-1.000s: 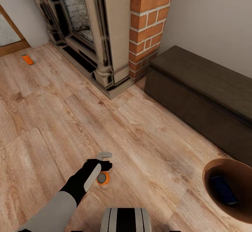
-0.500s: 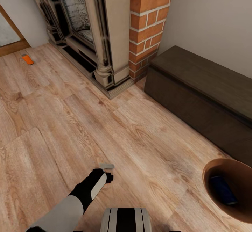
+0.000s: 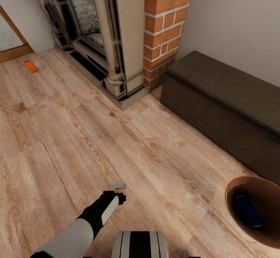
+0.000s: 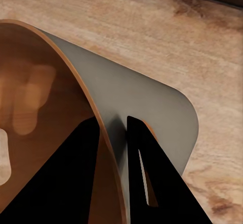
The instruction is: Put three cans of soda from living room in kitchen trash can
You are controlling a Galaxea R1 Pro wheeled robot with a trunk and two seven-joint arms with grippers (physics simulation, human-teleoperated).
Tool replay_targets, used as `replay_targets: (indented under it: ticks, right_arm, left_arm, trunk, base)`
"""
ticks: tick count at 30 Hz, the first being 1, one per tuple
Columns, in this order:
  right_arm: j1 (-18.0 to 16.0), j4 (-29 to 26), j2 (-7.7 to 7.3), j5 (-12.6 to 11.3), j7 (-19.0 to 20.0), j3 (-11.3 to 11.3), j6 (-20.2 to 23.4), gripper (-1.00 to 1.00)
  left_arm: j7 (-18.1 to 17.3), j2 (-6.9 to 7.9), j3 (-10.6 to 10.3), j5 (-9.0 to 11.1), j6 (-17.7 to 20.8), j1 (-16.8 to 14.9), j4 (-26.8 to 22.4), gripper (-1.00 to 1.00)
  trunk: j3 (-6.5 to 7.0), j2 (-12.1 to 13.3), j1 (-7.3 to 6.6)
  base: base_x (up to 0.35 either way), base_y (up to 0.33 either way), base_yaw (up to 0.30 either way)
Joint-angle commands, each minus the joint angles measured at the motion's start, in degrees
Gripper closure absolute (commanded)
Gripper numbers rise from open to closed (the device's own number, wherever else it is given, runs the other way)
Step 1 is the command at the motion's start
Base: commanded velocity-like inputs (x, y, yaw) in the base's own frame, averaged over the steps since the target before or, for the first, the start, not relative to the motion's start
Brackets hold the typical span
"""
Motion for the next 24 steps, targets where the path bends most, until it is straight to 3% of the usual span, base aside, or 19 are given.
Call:
replay_targets:
  ticks: [1,24]
  right_arm:
    - [0.0,0.0,0.03,-0.2,0.1,0.0,0.2,1.0]
    - [0.0,0.0,0.17,-0.2,0.1,0.1,0.1,1.0]
  left_arm:
    - [0.0,-0.02,0.0,-0.1,-0.1,0.0,0.3,-1.0]
    - [-0.6,-0.33,0.0,0.0,-7.2,0.0,6.8,-1.0]
  trunk:
    - [0.0,0.0,0.0]
    - [0.0,0.0,0.0]
  base:
    - [0.0,0.0,0.0]
    - [0.0,0.0,0.0]
